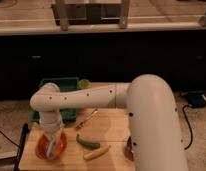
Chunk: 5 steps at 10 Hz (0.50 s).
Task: Wipe red bowl with towel
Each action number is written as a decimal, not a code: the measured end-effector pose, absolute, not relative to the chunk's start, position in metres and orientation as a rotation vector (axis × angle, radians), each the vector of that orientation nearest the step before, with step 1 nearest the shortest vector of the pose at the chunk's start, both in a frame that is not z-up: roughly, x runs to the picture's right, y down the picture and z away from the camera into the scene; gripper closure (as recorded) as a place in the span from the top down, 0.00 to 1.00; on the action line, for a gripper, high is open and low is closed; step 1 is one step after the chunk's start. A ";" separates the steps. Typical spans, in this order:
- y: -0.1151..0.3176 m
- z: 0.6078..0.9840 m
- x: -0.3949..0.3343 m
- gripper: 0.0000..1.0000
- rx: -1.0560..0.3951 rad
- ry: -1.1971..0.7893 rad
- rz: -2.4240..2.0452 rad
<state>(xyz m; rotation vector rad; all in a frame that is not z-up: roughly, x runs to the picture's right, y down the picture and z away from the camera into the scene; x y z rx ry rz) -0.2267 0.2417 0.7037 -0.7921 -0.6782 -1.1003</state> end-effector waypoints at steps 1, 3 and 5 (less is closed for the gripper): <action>0.240 0.707 -0.224 0.00 -0.792 -0.672 -1.093; 0.233 0.718 -0.219 0.00 -0.790 -0.666 -1.076; 0.224 0.729 -0.215 0.00 -0.789 -0.664 -1.068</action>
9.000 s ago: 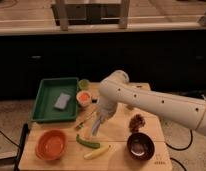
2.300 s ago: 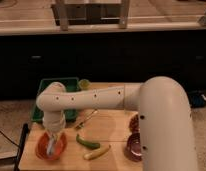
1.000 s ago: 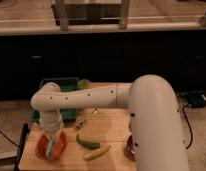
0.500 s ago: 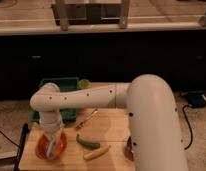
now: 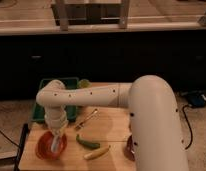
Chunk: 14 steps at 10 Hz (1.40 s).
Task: Wipe red bowl with towel
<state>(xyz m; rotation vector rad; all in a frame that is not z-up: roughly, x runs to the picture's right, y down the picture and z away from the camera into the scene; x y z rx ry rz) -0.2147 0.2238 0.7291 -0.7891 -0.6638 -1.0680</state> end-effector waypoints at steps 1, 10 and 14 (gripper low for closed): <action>0.220 0.733 -0.217 0.00 -0.786 -0.669 -1.079; 0.225 0.742 -0.288 0.00 -0.753 -0.807 -1.250; 0.263 0.725 -0.282 0.00 -0.765 -0.872 -1.258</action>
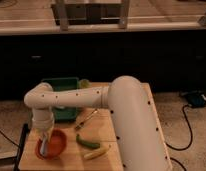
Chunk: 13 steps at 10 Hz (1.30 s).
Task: Wipe red bowl with towel
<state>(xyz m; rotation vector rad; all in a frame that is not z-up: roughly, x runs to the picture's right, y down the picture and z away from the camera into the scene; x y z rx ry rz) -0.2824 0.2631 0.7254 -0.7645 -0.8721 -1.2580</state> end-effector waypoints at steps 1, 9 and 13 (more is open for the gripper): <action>0.271 0.724 -0.277 0.00 -0.771 -0.884 -1.253; 0.262 0.741 -0.216 0.00 -0.786 -0.838 -1.119; 0.236 0.752 -0.232 0.00 -0.761 -0.830 -1.145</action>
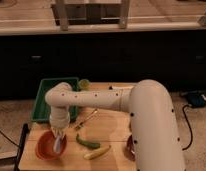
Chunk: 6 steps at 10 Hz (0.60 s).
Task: Wipe red bowl with towel
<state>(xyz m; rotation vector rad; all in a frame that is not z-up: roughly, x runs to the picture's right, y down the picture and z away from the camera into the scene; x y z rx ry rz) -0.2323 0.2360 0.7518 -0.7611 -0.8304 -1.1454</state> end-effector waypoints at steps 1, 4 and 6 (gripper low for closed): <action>0.230 0.755 -0.246 0.00 -0.756 -0.835 -1.169; 0.229 0.754 -0.281 0.00 -0.751 -0.863 -1.240; 0.236 0.750 -0.290 0.00 -0.754 -0.876 -1.269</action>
